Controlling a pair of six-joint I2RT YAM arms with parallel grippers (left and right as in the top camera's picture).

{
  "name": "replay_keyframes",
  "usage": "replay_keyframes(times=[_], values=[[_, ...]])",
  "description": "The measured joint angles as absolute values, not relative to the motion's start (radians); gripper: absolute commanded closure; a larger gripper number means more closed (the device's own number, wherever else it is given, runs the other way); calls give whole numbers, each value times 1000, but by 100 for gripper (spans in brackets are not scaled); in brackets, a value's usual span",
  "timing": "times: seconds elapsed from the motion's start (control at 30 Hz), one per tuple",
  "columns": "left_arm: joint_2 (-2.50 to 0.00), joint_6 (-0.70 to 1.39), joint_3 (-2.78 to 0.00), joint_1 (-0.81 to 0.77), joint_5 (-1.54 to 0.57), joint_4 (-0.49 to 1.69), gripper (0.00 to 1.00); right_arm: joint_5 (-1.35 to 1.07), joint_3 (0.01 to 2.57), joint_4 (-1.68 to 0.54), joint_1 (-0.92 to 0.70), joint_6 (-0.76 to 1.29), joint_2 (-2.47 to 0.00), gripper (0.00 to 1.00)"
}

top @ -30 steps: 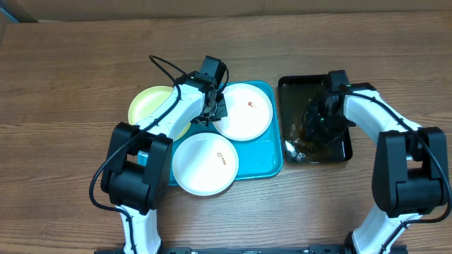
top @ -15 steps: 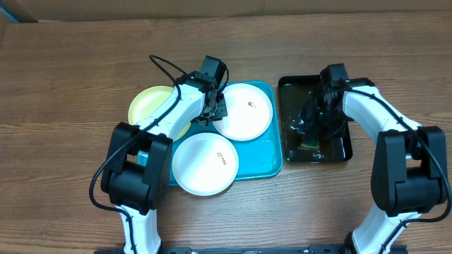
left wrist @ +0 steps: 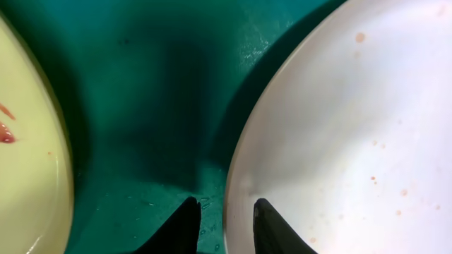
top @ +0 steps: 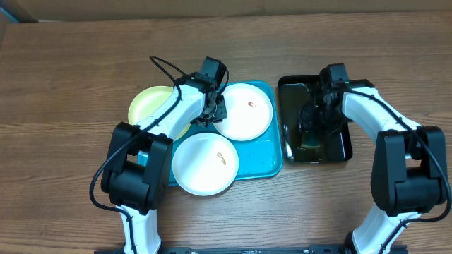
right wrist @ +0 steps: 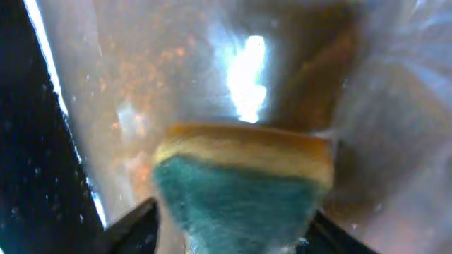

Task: Clean dirty plates on tray and stack at the side
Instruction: 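Grasp the green sponge with the right gripper and lift it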

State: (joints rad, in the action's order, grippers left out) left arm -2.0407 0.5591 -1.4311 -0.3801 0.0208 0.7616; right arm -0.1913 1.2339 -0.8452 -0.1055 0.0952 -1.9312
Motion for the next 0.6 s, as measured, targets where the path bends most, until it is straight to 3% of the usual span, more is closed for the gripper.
replay_keyframes(times=[0.1,0.13,0.17,0.2,0.27,0.33,0.4,0.6], values=[[-2041,559,-1418,-383,30,751,72,-183,1227,-823,-105,115,-1931,45],[-2041,559,-1415,-384,32,750,74,-179,1225,-818,-105,122,-1931,51],[-2041,559,-1412,-385,35,750,80,-178,1224,-815,-105,126,-1931,59],[-2041,559,-1410,-385,35,750,85,-172,1223,-811,-105,128,-1931,73],[-2041,555,-1410,-387,36,748,87,-168,1222,-813,-105,139,-1931,96],[-2041,555,-1410,-387,37,746,88,-168,1227,-849,-105,145,-1931,96],[-2041,556,-1409,-387,41,742,95,-167,1249,-915,-105,152,-1932,96],[-2041,555,-1409,-387,52,722,96,-126,1362,-999,-110,154,-1925,96]])
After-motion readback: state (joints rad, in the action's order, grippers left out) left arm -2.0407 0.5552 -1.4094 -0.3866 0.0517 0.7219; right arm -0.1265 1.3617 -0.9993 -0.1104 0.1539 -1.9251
